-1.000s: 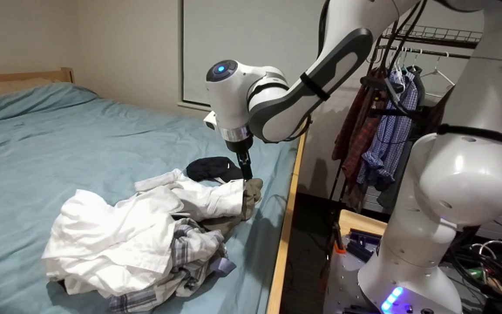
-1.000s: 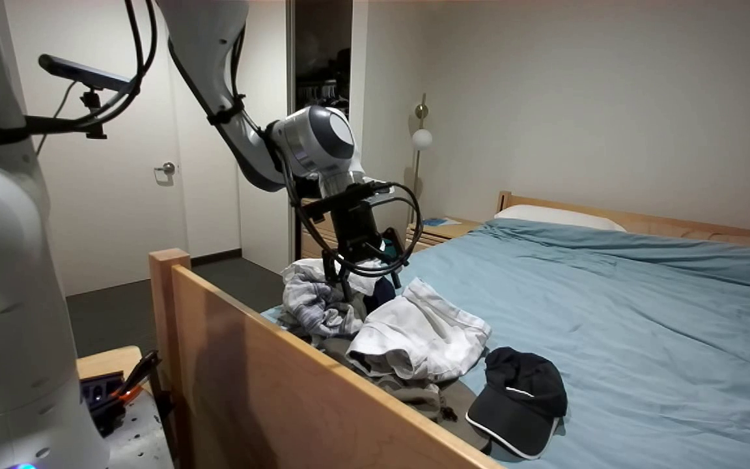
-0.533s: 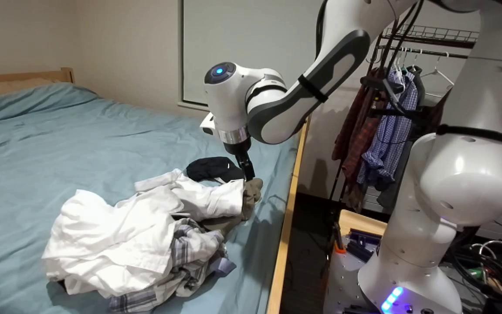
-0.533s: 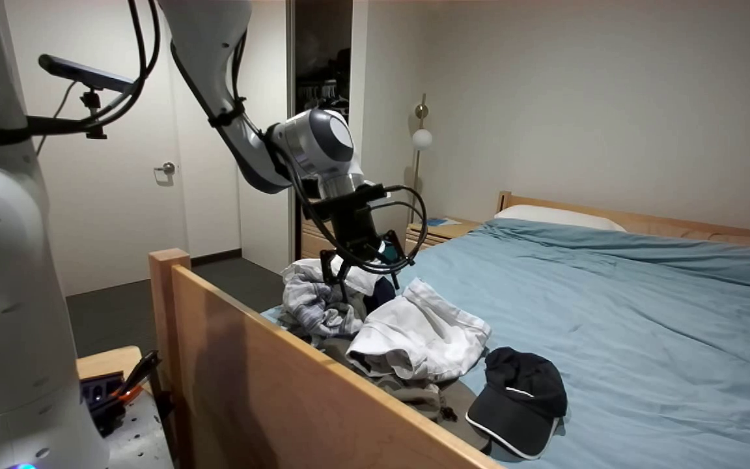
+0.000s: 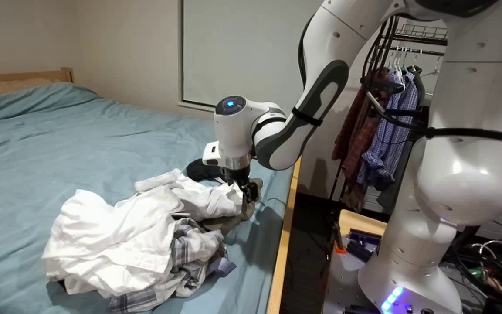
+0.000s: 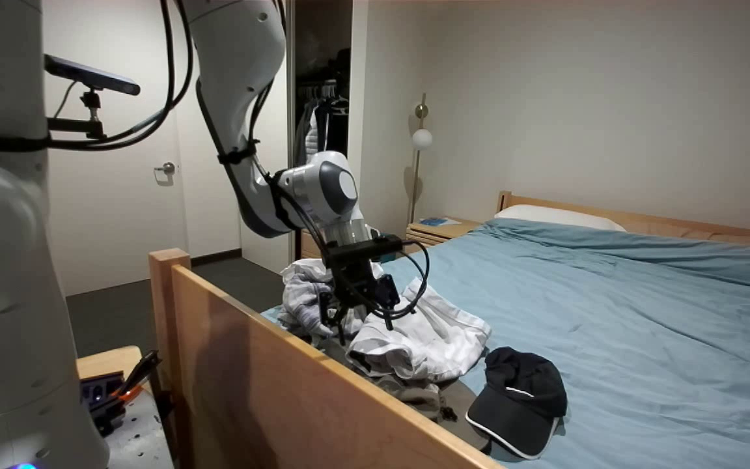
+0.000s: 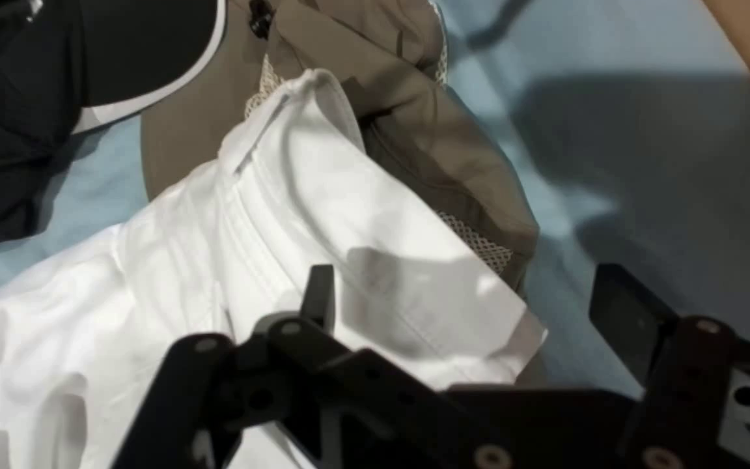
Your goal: Move the rightmost white object and put it on top of the rightmost black object on the bed
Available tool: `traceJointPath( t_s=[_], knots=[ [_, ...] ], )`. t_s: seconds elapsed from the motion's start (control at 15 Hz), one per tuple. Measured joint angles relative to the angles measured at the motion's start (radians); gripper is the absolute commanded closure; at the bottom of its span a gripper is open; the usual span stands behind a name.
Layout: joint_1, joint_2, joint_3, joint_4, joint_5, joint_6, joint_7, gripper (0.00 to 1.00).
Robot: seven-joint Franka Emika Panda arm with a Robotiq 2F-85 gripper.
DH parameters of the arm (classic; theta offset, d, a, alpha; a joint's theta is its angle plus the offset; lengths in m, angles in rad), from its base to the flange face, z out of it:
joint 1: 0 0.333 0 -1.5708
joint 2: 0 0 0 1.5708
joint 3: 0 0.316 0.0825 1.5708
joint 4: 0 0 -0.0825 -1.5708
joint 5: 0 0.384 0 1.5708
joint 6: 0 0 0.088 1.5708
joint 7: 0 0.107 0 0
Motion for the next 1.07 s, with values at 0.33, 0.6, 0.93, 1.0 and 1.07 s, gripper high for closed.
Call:
traceJointPath(
  t_s=[0.33,0.6,0.93,1.0,1.07],
  knots=[
    [-0.008,0.014,-0.005,-0.001,-0.001,0.013,-0.034,0.00],
    [-0.004,0.062,0.010,0.020,0.042,0.060,-0.013,0.00],
    [0.010,0.199,-0.001,0.109,0.000,0.091,0.113,0.00],
    [0.016,0.222,-0.011,0.129,-0.021,0.095,0.158,0.00],
    [0.023,0.242,-0.024,0.148,-0.047,0.102,0.209,0.00]
  ],
)
